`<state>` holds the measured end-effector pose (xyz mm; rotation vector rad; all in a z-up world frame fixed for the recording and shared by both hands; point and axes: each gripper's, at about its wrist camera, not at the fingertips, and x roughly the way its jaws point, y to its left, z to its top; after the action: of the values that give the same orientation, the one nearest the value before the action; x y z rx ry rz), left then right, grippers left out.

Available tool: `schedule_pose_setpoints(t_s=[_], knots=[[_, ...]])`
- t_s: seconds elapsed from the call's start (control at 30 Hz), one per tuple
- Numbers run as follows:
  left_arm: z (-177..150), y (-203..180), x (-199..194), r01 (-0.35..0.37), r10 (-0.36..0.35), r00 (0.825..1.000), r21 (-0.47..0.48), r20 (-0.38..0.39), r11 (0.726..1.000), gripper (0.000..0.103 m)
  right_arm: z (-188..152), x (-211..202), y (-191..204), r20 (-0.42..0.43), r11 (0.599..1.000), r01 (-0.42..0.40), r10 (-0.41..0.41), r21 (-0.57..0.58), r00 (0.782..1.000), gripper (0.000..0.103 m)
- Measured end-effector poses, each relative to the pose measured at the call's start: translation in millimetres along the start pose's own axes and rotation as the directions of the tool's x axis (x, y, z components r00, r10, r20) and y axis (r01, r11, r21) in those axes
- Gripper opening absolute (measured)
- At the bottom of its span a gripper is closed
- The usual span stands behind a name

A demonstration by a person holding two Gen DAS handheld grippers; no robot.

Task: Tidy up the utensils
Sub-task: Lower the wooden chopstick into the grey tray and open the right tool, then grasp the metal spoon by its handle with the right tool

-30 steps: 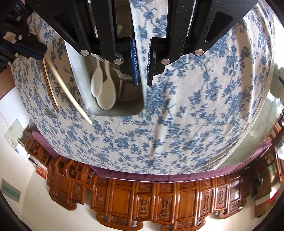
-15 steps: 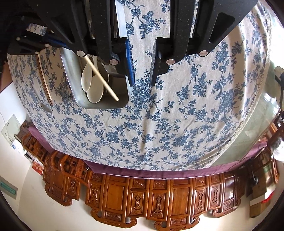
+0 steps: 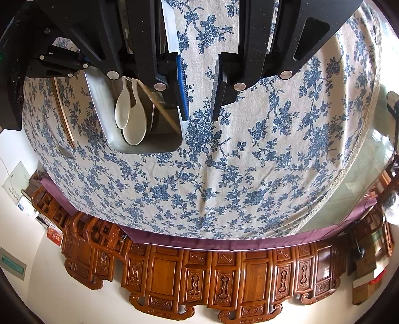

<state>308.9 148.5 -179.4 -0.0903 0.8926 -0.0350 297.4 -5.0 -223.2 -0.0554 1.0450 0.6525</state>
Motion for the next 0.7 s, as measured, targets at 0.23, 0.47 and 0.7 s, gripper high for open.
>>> schedule_pose_setpoints(t_s=[0.23, 0.47, 0.7], knots=[[0, -4, -3, 0.011, -0.011, 1.000, 0.002, 0.008, 1.000, 0.018, -2, -17, 0, 0.043, 0.999, 0.007, -0.006, -0.034, 0.999, 0.008], [-1, -20, -3, 0.028, -0.028, 1.000, 0.021, 0.007, 0.999, 0.018, -13, -55, -19, 0.109, 0.998, 0.029, -0.024, -0.052, 0.994, 0.007], [-5, -53, -2, 0.056, -0.056, 0.998, 0.080, 0.000, 0.995, 0.018, -39, -93, -69, 0.130, 0.989, 0.144, -0.139, -0.028, 0.982, 0.017]])
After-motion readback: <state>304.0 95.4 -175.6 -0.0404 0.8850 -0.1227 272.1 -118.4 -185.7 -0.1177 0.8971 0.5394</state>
